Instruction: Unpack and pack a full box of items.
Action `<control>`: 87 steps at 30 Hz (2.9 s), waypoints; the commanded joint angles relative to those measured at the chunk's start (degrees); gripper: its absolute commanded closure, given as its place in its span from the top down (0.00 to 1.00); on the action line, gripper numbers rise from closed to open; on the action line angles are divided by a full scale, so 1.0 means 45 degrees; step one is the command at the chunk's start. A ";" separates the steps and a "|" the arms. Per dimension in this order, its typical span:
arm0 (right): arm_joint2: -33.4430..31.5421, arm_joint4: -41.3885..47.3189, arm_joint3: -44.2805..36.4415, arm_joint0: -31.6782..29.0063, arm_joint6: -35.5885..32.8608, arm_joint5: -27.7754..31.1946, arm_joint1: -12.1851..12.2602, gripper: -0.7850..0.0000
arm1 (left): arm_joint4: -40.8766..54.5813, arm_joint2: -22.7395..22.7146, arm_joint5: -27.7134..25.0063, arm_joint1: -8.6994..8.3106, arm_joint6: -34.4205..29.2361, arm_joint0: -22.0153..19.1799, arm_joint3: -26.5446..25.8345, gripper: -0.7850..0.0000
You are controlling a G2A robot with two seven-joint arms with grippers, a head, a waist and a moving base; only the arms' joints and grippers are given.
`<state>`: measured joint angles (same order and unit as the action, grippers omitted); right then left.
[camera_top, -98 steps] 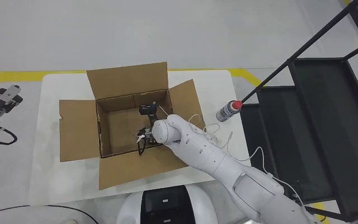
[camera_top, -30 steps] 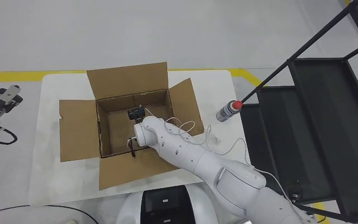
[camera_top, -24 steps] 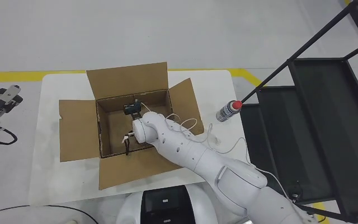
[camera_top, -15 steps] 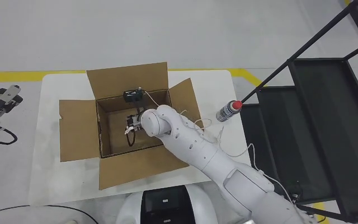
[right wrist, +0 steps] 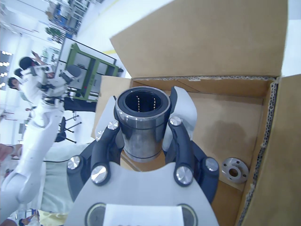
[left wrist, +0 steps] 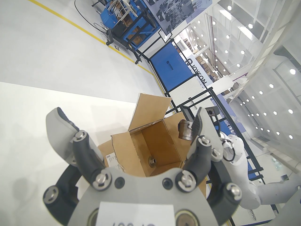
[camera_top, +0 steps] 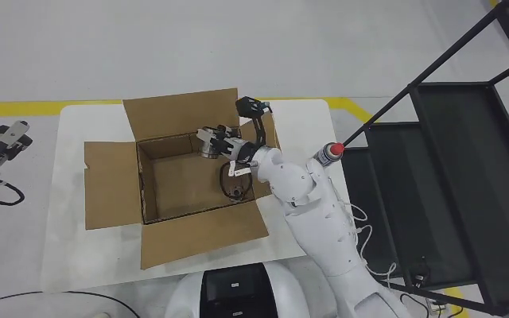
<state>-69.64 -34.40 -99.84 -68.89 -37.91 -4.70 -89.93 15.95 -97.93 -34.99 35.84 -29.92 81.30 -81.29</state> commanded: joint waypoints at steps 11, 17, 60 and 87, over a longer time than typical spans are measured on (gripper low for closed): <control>-0.1571 0.2782 -0.1182 -0.2068 0.1071 0.1603 0.0275 0.00 | 0.0000 0.0000 0.0000 0.0000 0.0000 0.0000 0.0000 1.00; -0.1571 0.2782 -0.1182 -0.2068 0.1071 0.1603 0.0275 0.00 | 0.0000 0.0000 0.0000 0.0000 0.0000 0.0000 0.0000 1.00; -0.7395 0.8850 -0.1970 -0.4126 0.1322 0.2946 0.1004 0.00 | 0.0000 0.0000 0.0000 0.0000 0.0000 0.0000 0.0000 1.00; -0.8961 1.0763 -0.2689 -0.6210 -0.0793 0.5158 0.1343 0.00 | 0.0000 0.0000 0.0000 0.0000 0.0000 0.0000 0.0000 1.00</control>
<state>-108.82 14.62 -112.06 -95.77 -40.94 17.28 -84.05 15.95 -97.93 -34.99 35.84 -29.92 81.30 -81.29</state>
